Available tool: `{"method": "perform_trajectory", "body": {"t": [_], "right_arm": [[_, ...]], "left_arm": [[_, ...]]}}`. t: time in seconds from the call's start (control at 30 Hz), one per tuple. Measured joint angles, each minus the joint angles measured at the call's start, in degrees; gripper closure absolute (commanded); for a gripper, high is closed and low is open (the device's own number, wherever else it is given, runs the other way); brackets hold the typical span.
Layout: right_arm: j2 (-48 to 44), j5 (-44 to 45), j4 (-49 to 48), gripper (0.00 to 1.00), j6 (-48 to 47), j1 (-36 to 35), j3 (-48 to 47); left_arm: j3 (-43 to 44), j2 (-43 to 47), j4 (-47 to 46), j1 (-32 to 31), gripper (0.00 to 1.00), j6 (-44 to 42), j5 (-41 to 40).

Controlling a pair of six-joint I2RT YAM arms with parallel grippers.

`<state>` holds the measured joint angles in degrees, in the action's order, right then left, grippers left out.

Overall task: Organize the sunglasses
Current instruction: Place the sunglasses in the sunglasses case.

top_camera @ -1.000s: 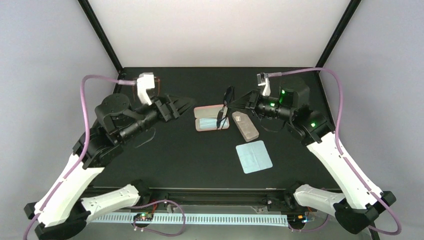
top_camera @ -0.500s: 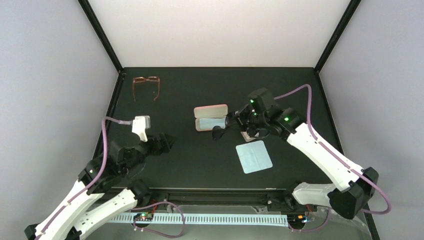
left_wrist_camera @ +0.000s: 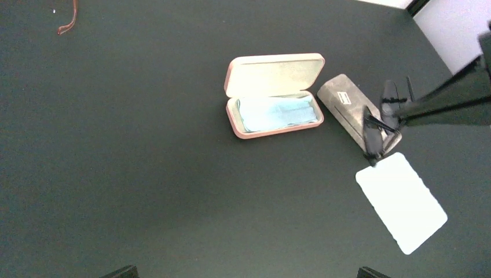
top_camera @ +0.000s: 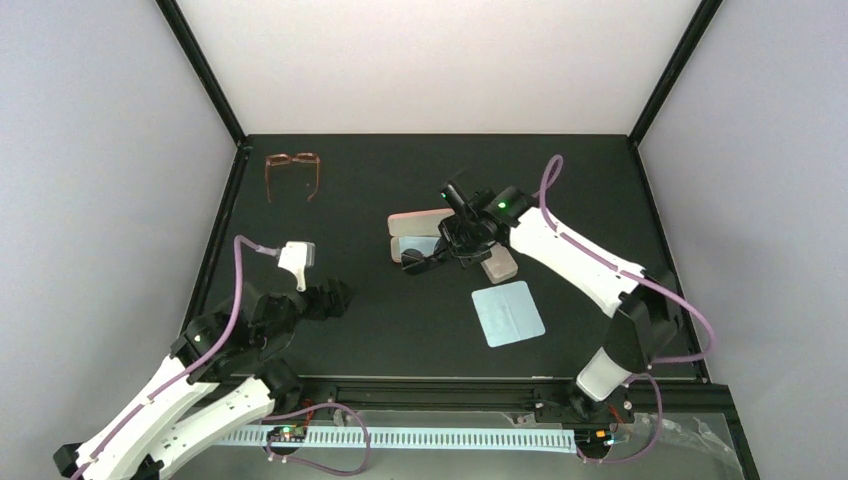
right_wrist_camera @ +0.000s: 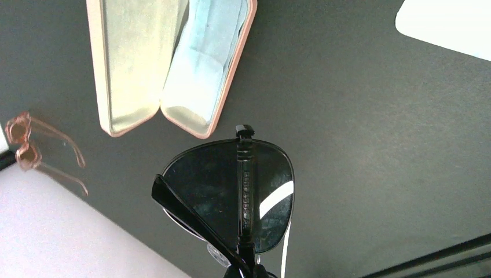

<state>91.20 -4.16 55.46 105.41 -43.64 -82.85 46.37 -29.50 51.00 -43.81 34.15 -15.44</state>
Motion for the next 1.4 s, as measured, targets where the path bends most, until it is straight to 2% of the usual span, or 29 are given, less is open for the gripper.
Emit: {"method": "perform_trajectory", "body": {"t": [0.13,0.53,0.7,1.4], "right_arm": [[5.64,1.42,2.08,0.99,3.78,0.00,-4.90],[22.08,4.98,5.60,0.99,9.79,0.63,-19.98],[27.82,5.44,5.97,0.99,10.67,1.27,-24.33],[29.94,7.76,1.79,0.99,13.25,2.97,-18.08]], "left_arm": [[-0.22,-0.24,-0.28,0.00,0.01,-2.58,0.09],[-8.98,12.02,-5.40,0.48,0.01,-5.68,-3.50],[-9.42,12.50,-6.99,1.03,0.01,-6.84,-3.48],[-10.93,10.25,-9.51,3.69,0.01,-9.38,-0.81]]}}
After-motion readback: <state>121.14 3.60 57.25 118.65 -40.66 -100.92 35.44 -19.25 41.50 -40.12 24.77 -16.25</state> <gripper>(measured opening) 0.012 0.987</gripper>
